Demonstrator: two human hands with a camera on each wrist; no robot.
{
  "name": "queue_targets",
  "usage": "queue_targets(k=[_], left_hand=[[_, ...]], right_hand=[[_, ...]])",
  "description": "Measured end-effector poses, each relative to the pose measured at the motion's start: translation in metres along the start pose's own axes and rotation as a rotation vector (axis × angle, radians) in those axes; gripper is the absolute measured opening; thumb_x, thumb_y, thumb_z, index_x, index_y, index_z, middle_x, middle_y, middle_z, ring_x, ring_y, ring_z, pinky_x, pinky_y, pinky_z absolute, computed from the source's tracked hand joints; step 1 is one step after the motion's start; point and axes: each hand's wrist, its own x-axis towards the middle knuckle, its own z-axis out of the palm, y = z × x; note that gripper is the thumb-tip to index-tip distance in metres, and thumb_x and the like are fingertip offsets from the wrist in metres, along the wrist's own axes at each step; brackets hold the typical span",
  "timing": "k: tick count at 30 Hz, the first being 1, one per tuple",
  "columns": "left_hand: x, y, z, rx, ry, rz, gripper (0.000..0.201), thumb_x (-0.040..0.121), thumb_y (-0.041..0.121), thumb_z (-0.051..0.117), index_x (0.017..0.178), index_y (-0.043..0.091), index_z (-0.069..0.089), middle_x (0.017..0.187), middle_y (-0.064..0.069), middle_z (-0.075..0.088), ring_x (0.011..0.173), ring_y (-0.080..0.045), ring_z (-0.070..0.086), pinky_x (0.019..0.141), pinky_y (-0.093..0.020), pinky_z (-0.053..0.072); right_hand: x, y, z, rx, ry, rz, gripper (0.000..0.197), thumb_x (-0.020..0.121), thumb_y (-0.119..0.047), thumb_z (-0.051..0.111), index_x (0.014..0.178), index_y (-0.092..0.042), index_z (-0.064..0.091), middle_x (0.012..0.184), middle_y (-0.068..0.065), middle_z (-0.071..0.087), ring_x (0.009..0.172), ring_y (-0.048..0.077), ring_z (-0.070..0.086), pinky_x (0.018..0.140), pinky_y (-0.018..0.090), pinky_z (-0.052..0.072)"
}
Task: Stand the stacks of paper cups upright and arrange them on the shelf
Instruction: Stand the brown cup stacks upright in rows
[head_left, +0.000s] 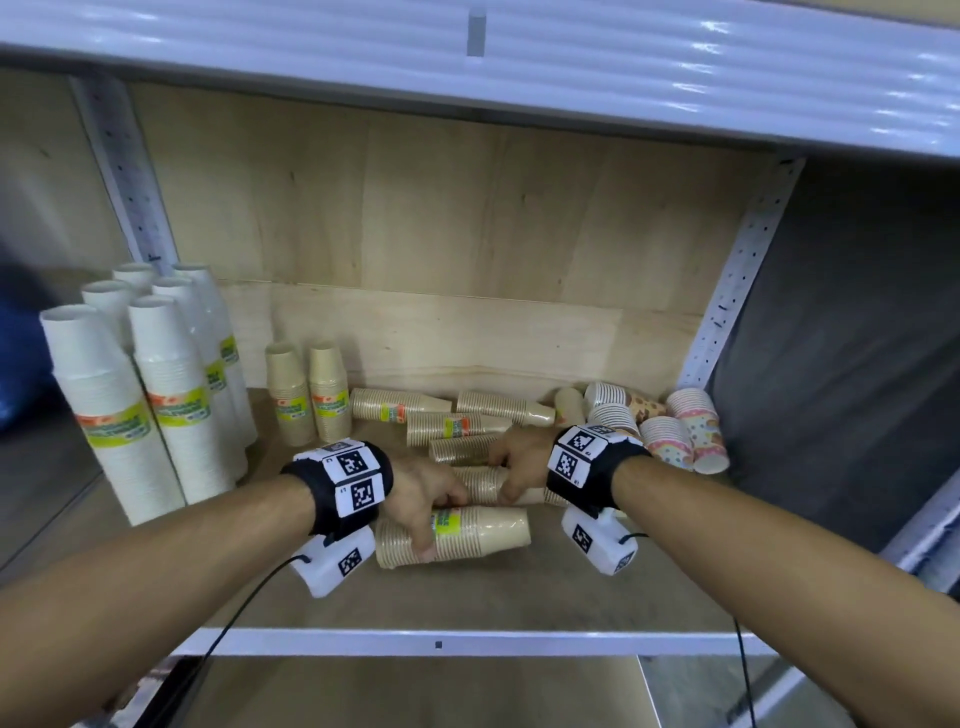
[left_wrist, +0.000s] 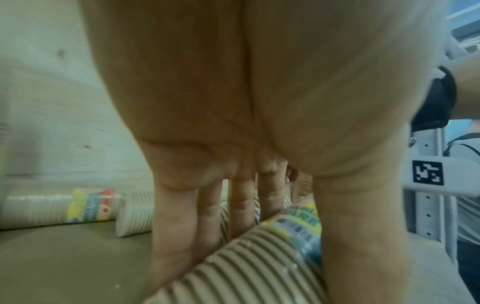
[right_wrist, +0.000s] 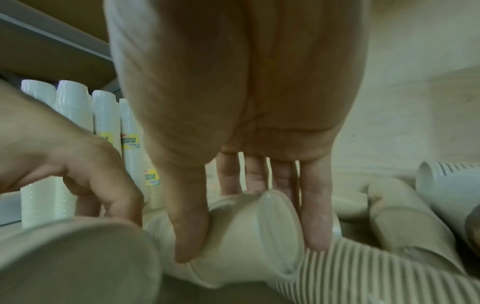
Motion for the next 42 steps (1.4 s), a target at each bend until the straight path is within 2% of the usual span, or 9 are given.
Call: queue_targets(k=[3, 6, 10, 16, 20, 25, 30, 38, 42], left_hand=[[-0.012, -0.018, -0.009, -0.015, 0.063, -0.035, 0.055, 0.068, 0.030, 0.084, 0.115, 0.023, 0.055, 0.098, 0.006, 0.058, 0.089, -0.016, 0.055, 0.074, -0.032, 0.047], [-0.026, -0.038, -0.018, -0.116, 0.106, -0.080, 0.055, 0.066, 0.026, 0.084, 0.112, 0.030, 0.054, 0.104, 0.010, 0.061, 0.100, -0.016, 0.059, 0.082, -0.035, 0.053], [-0.041, -0.070, -0.023, -0.324, 0.204, -0.100, 0.077, 0.059, 0.029, 0.086, 0.126, 0.035, 0.048, 0.120, 0.013, 0.061, 0.114, -0.011, 0.059, 0.096, -0.041, 0.053], [-0.057, -0.094, -0.019, -0.733, 0.376, -0.160, 0.074, 0.073, 0.001, 0.082, 0.131, 0.025, 0.042, 0.124, -0.001, 0.058, 0.114, -0.024, 0.060, 0.086, -0.042, 0.058], [-0.054, -0.108, -0.006, -0.803, 0.554, -0.245, 0.075, 0.072, 0.004, 0.083, 0.133, 0.023, 0.045, 0.118, -0.001, 0.061, 0.103, -0.021, 0.064, 0.078, -0.038, 0.061], [-0.047, -0.116, 0.006, -0.786, 0.715, -0.350, 0.076, 0.070, 0.005, 0.084, 0.133, 0.021, 0.045, 0.115, -0.001, 0.062, 0.102, -0.022, 0.064, 0.068, -0.030, 0.061], [-0.038, -0.126, 0.013, -0.748, 0.730, -0.376, 0.082, 0.061, 0.014, 0.089, 0.131, 0.023, 0.047, 0.115, -0.001, 0.064, 0.108, -0.024, 0.062, 0.080, -0.043, 0.060], [-0.023, -0.128, 0.024, -0.712, 0.707, -0.356, 0.087, 0.064, 0.016, 0.088, 0.138, 0.020, 0.041, 0.127, -0.002, 0.060, 0.118, -0.024, 0.056, 0.094, -0.045, 0.053], [-0.023, -0.130, 0.024, -0.723, 0.680, -0.350, 0.085, 0.068, 0.018, 0.086, 0.139, 0.019, 0.040, 0.127, 0.002, 0.058, 0.118, -0.021, 0.055, 0.096, -0.039, 0.050]], right_hand=[[0.002, -0.008, -0.016, -0.003, 0.020, -0.002, 0.058, 0.080, -0.029, 0.074, 0.135, -0.021, 0.056, 0.131, -0.002, 0.058, 0.114, 0.019, 0.057, 0.090, 0.030, 0.048], [0.003, -0.020, -0.035, -0.001, 0.064, -0.041, 0.048, 0.087, -0.019, 0.068, 0.133, -0.016, 0.059, 0.133, 0.000, 0.057, 0.114, 0.019, 0.057, 0.075, 0.019, 0.044], [0.006, -0.037, -0.063, 0.044, 0.118, -0.106, 0.041, 0.084, -0.018, 0.072, 0.125, -0.014, 0.064, 0.114, -0.003, 0.061, 0.086, 0.010, 0.056, 0.058, 0.016, 0.041], [0.020, -0.069, -0.089, 0.025, 0.185, -0.163, 0.046, 0.079, -0.020, 0.077, 0.123, -0.014, 0.064, 0.106, -0.003, 0.054, 0.095, 0.014, 0.052, 0.072, 0.023, 0.042], [0.030, -0.089, -0.090, 0.063, 0.239, -0.187, 0.041, 0.077, -0.016, 0.078, 0.116, -0.013, 0.065, 0.086, -0.008, 0.053, 0.088, 0.014, 0.053, 0.056, 0.020, 0.037], [0.039, -0.113, -0.082, 0.089, 0.289, -0.192, 0.041, 0.075, -0.011, 0.077, 0.114, -0.013, 0.064, 0.097, -0.001, 0.056, 0.088, 0.018, 0.056, 0.053, 0.019, 0.037], [0.047, -0.126, -0.075, 0.121, 0.280, -0.180, 0.046, 0.074, -0.009, 0.076, 0.118, -0.011, 0.062, 0.106, 0.006, 0.061, 0.091, 0.023, 0.060, 0.072, 0.029, 0.050], [0.059, -0.125, -0.065, 0.127, 0.295, -0.176, 0.046, 0.078, -0.006, 0.071, 0.123, -0.015, 0.063, 0.119, 0.006, 0.064, 0.098, 0.021, 0.062, 0.061, 0.020, 0.039], [0.061, -0.122, -0.068, 0.146, 0.313, -0.199, 0.040, 0.082, -0.017, 0.070, 0.121, -0.013, 0.062, 0.119, 0.006, 0.062, 0.102, 0.022, 0.061, 0.070, 0.023, 0.041]])
